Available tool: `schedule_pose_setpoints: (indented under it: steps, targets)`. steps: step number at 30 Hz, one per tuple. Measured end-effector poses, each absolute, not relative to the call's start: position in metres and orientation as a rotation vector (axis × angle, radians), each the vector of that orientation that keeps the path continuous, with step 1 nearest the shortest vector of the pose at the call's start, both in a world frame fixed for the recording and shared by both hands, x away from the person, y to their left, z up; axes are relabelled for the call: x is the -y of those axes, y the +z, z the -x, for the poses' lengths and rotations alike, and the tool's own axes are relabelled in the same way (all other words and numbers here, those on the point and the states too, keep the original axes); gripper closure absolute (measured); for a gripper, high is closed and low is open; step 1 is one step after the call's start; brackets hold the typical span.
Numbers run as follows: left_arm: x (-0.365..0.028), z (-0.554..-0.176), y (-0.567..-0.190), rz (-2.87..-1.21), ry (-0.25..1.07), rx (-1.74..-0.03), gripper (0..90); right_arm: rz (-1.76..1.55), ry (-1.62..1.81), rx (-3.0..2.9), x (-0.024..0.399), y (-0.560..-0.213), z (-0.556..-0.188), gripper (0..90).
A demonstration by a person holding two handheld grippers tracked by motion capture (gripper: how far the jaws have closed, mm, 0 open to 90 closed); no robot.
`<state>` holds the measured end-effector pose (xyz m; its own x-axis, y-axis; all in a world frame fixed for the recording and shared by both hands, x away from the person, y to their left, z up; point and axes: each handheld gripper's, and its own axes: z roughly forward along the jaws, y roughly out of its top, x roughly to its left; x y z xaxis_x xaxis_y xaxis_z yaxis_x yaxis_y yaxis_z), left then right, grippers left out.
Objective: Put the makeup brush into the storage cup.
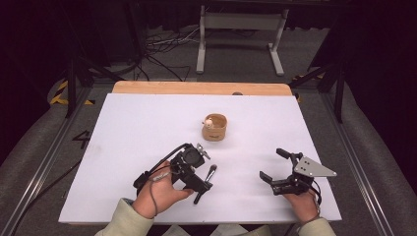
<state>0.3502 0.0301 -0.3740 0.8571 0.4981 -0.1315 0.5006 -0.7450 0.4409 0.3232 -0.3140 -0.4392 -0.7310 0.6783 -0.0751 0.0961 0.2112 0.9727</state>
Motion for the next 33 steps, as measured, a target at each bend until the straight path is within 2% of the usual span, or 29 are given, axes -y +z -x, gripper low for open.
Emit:
schedule_pose_setpoints:
  steps: [17,33]
  targets:
    - [-0.023,-0.355,-0.391,-2.613,-0.074,-0.737,16.7,-0.718,1.542,-1.991,0.316,-0.438,-0.322,0.0]
    - [-0.015,-0.356,-0.407,-2.675,-0.123,-0.733,24.2,-0.705,1.552,-2.000,0.315,-0.438,-0.322,0.0]
